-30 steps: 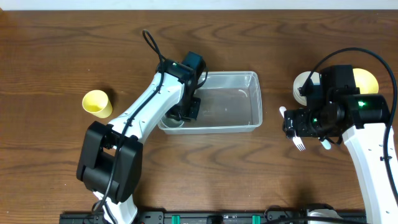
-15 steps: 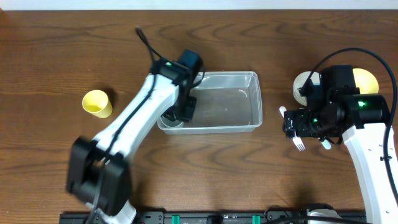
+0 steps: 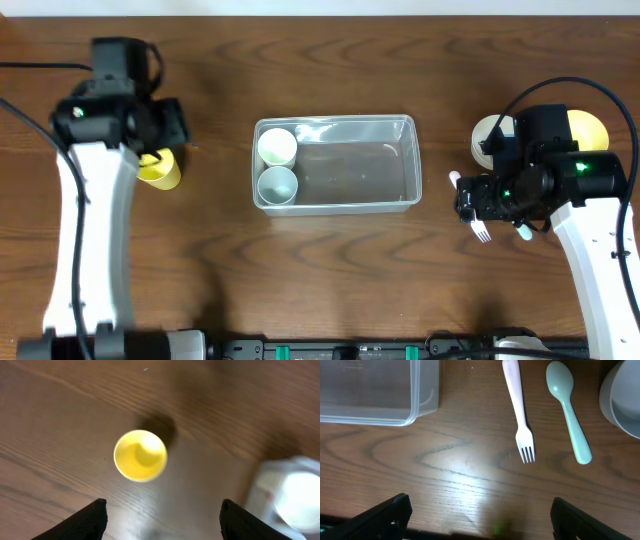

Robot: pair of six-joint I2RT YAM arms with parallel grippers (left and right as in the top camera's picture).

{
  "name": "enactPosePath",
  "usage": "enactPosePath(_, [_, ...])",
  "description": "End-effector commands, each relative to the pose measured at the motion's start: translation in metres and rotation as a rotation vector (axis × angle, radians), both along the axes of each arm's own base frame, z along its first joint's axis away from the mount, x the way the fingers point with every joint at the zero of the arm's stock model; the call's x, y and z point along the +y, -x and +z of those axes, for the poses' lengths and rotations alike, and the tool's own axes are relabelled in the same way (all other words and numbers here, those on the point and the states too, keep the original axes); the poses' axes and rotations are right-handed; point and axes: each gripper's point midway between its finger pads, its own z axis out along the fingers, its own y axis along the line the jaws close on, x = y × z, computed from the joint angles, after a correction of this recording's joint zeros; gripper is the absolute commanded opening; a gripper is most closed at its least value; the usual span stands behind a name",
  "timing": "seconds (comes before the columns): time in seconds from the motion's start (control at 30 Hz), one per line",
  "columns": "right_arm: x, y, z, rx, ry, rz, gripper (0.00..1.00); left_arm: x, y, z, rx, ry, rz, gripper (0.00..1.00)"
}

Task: Pack container
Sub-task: 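Grasp the yellow cup rim with the left gripper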

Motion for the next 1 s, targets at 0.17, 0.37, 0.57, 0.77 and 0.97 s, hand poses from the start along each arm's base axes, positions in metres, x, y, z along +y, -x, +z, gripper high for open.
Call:
enactPosePath(0.17, [-0.002, -0.003, 0.004, -0.016, 0.005, 0.004, 0.91, 0.013, -0.015, -0.094, 0.236, 0.117, 0.038, 0.73])
enactPosePath(0.37, [-0.002, -0.003, 0.004, -0.016, 0.005, 0.004, 0.91, 0.012, -0.013, -0.138, 0.357, 0.135, 0.042, 0.73])
enactPosePath(0.57, [-0.002, -0.003, 0.004, -0.015, 0.005, 0.004, 0.9, 0.012, -0.01, -0.161, 0.422, 0.144, 0.045, 0.68])
enactPosePath(0.77, [-0.002, -0.003, 0.004, -0.015, 0.005, 0.004, 0.9, 0.011, -0.005, -0.172, 0.459, 0.149, 0.046, 0.41])
enactPosePath(0.97, [-0.002, -0.003, 0.004, -0.015, 0.005, 0.004, 0.91, 0.011, -0.004, -0.172, 0.464, 0.146, 0.047, 0.19])
